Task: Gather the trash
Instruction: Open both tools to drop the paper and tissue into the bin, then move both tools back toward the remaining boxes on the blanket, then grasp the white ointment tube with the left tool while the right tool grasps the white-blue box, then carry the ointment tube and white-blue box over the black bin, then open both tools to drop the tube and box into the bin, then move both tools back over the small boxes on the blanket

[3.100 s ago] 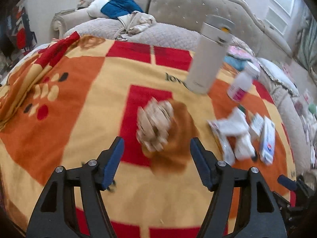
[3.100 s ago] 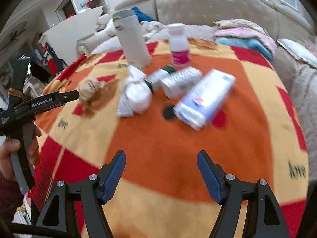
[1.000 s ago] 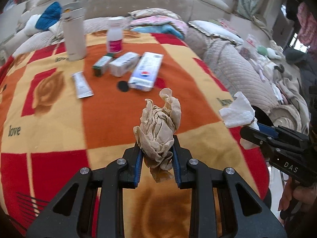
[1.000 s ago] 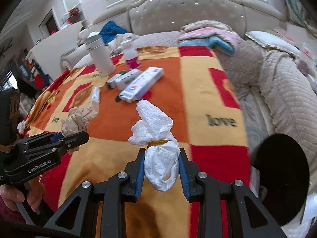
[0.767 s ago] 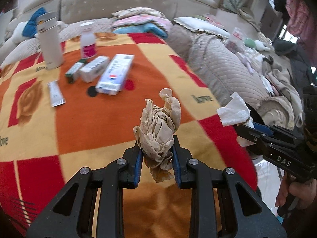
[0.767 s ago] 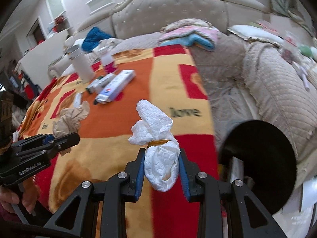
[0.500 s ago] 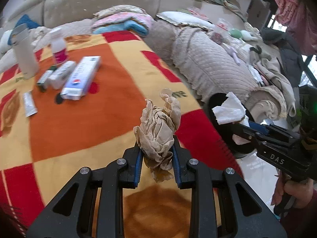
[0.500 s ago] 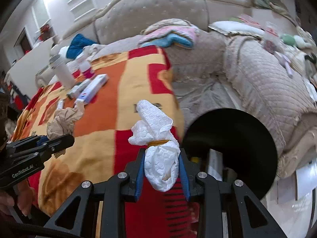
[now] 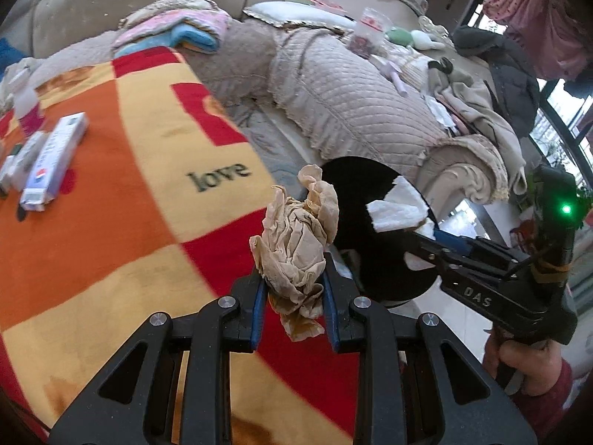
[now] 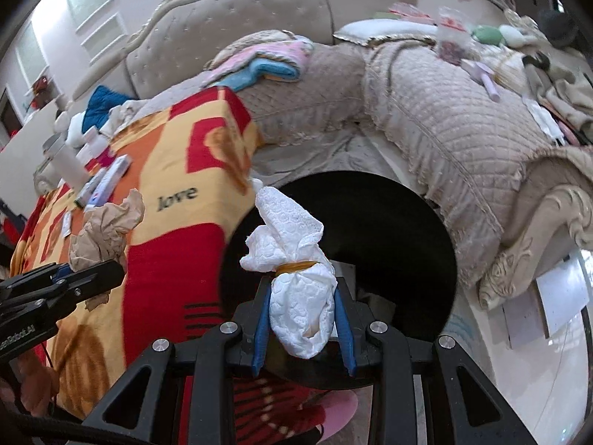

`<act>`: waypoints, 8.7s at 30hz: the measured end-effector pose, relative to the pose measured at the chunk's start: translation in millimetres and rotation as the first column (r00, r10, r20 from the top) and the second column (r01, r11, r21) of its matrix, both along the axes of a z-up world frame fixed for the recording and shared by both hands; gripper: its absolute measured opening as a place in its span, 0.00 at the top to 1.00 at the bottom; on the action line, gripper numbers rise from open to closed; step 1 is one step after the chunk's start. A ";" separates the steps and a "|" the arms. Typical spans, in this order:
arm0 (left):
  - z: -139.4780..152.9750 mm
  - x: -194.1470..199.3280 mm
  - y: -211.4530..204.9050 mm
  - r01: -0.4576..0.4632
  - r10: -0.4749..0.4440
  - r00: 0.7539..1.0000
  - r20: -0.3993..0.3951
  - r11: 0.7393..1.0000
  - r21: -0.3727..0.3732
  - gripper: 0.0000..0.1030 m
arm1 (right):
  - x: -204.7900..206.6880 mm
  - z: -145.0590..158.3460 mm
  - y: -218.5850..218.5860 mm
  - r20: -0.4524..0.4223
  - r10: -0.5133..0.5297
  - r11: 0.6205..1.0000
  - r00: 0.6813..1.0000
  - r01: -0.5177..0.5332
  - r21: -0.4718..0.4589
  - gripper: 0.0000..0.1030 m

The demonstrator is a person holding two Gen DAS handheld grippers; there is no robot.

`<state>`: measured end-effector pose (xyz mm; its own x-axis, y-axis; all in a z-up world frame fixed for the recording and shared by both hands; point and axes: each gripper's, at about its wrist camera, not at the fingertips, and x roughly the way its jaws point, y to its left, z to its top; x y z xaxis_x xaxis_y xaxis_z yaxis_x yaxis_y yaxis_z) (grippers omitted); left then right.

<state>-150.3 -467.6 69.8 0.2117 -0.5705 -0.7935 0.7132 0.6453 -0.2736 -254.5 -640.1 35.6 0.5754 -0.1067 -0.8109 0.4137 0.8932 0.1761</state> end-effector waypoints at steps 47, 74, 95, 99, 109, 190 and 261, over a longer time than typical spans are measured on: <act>-24.4 24.6 27.1 -0.120 0.115 0.990 0.076 0.990 0.073 0.45 | 24.0 -7.6 27.5 -0.008 0.024 0.999 1.000 -0.024 0.043 0.40; -25.7 151.6 273.4 -0.573 0.570 0.819 0.063 0.812 0.110 0.45 | 249.0 2.8 218.1 0.030 0.364 0.927 0.931 -0.366 0.079 0.28; -40.7 232.3 279.0 -0.652 0.655 0.754 -0.049 0.755 0.072 0.45 | 273.5 -6.3 196.3 -0.075 0.368 0.930 0.927 -0.369 0.010 0.42; -42.8 245.0 268.4 -0.671 0.676 0.737 -0.006 0.734 0.105 0.45 | 286.7 -12.4 202.0 -0.081 0.376 0.926 0.923 -0.377 0.011 0.41; -43.3 233.9 270.3 -0.614 0.616 0.787 -0.001 0.784 0.093 0.87 | 277.6 -12.5 205.2 -0.033 0.384 0.922 0.923 -0.385 -0.043 0.54; -29.7 5.9 -64.6 0.028 -0.025 0.998 -0.055 0.998 0.051 0.88 | 5.9 -9.5 -28.0 -0.024 -0.066 0.998 0.998 0.066 0.002 0.54; -33.7 136.6 203.9 -0.473 0.463 0.881 0.098 0.872 0.125 0.55 | 159.3 -7.2 176.3 -0.063 0.313 0.950 0.948 -0.311 0.041 0.32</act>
